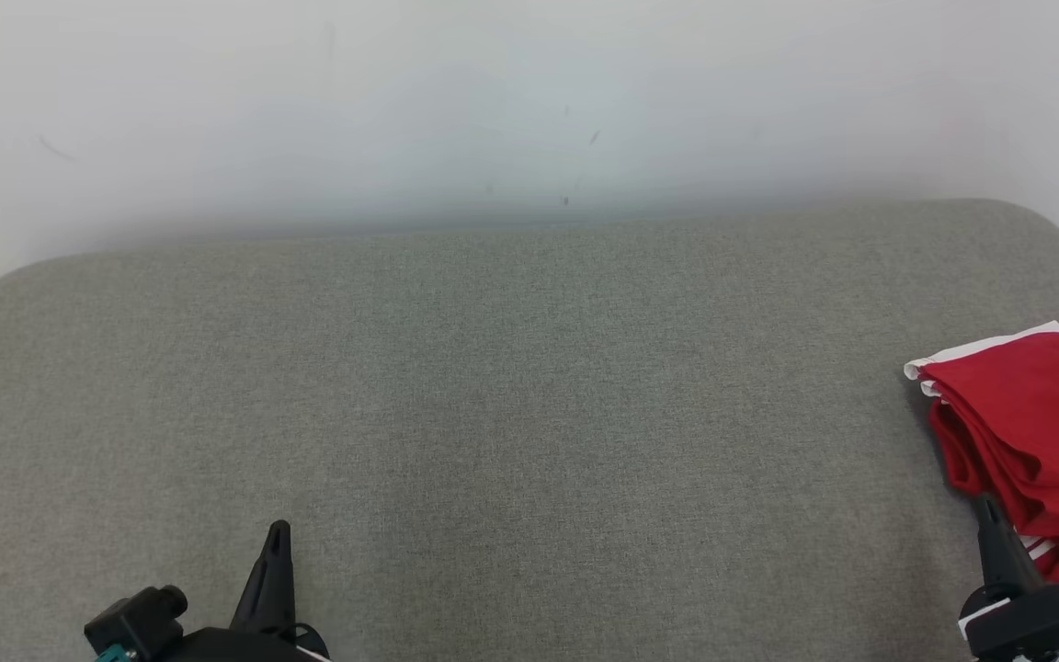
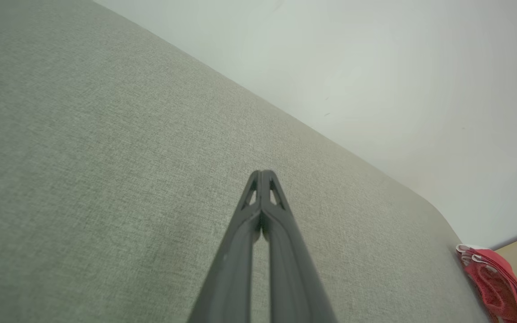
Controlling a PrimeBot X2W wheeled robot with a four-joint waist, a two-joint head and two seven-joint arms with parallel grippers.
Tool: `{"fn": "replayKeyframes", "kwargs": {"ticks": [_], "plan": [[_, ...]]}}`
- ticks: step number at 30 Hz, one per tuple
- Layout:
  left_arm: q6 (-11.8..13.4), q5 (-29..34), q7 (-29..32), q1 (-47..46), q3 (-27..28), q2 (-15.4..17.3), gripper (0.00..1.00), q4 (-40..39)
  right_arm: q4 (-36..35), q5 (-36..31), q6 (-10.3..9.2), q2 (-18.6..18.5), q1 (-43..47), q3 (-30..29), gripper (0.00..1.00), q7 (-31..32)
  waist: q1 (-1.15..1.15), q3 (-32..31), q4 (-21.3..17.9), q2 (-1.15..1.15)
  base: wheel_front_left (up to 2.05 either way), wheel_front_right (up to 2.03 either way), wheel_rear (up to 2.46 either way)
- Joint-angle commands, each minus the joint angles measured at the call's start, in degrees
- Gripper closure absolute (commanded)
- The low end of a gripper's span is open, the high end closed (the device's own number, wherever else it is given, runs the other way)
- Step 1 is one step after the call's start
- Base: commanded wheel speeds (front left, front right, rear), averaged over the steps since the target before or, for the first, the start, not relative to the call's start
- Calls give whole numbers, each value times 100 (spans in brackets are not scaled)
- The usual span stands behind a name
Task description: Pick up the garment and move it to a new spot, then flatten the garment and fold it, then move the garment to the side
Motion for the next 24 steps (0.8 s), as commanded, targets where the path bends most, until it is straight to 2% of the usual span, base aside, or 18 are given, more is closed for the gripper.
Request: {"fn": "replayKeyframes", "kwargs": {"ticks": [1,24], "plan": [[-53,-149,-34,-176,5,14,100,-7,-2,172,-1,-81,-154,-78,100,37,0,0,0,0,0,0,0],[-542,-1920,-110,-567,-141,-238,100,569,868,1871,-2,-165,-687,-847,100,639,0,-3,-15,0,0,0,0]]}}
